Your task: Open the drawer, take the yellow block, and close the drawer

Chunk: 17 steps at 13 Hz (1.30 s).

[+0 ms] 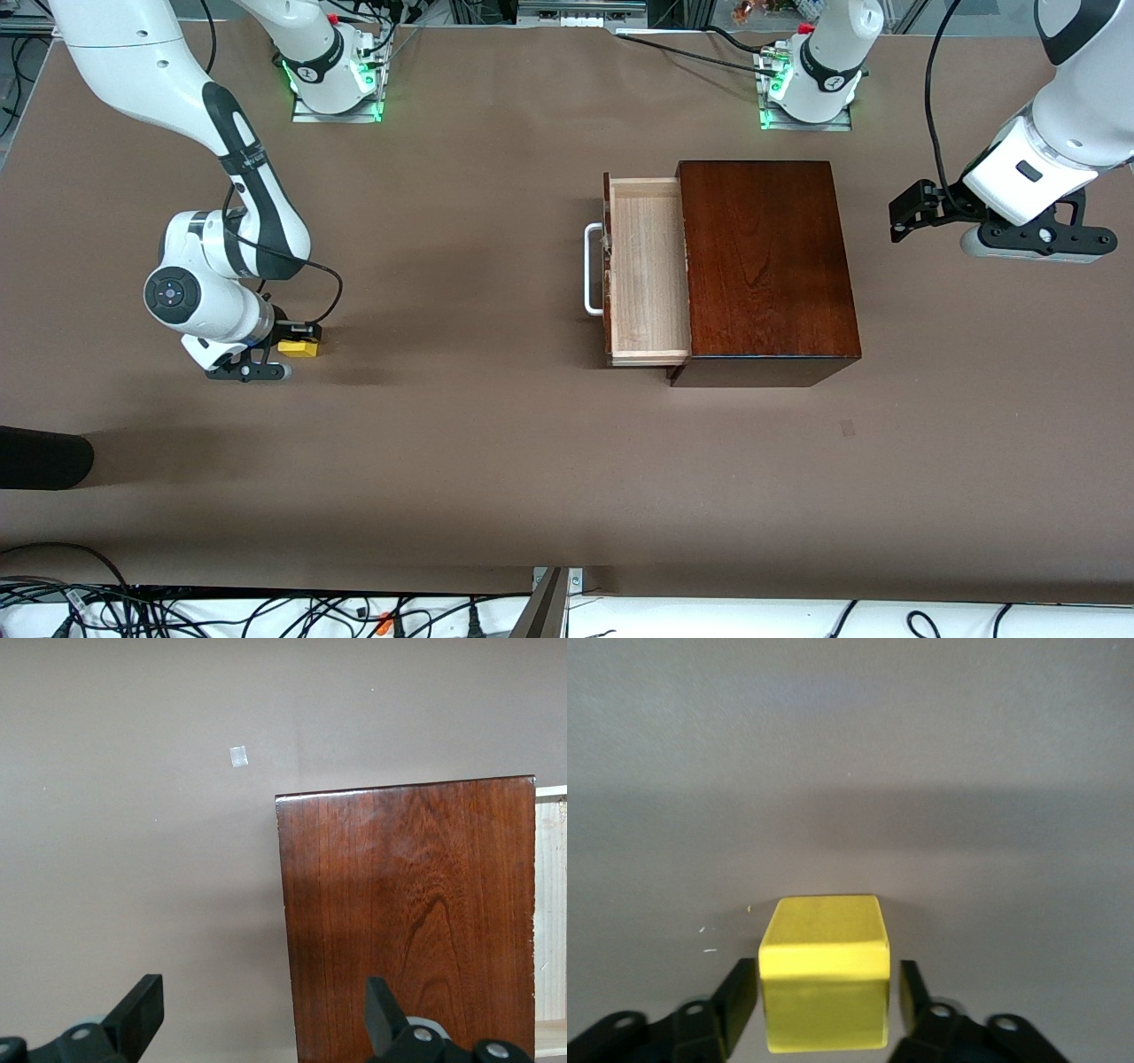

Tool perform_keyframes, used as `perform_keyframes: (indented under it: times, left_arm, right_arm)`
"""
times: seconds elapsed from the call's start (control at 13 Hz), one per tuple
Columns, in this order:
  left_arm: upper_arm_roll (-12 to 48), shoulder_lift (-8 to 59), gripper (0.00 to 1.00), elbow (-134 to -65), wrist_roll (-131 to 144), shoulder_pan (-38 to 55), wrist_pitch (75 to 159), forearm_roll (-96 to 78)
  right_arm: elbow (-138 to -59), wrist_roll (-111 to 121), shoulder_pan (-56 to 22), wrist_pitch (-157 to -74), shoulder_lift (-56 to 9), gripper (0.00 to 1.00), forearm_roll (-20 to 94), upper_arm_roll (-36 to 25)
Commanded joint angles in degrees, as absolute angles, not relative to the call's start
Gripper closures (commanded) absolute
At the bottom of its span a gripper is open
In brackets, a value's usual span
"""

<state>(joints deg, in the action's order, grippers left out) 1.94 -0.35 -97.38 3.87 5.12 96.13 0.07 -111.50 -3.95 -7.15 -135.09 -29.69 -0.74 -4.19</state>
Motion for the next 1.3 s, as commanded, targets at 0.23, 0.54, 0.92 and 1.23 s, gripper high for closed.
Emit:
perform_keyframes:
  times: [0.23,0.54,0.92,1.23]
  left_arm:
    - [2.4,-1.1,0.00,-97.4,3.8,4.8,95.5,1.0]
    - [2.4,-1.1,0.00,-97.4,3.8,4.8,95.5,1.0]
    - [2.4,-1.1,0.00,-97.4,3.8,4.8,95.5,1.0]
    - [2.3,-1.1,0.00,-97.4,3.7,4.8,95.7,1.0]
  right_arm:
    - [-110.8,-2.9,-6.8,-127.0,-16.2,0.00,-1.1,-3.5]
    - [-96.1,-3.0,-6.8,-104.6,-11.5,0.00,-0.3,-3.1]
    - [-85.0,-0.7,-6.8,-88.7,-7.1,0.00,2.1,-2.9]
    - [-84.9,-0.3,-6.7,-88.6,-5.3,0.00,2.3,-3.4]
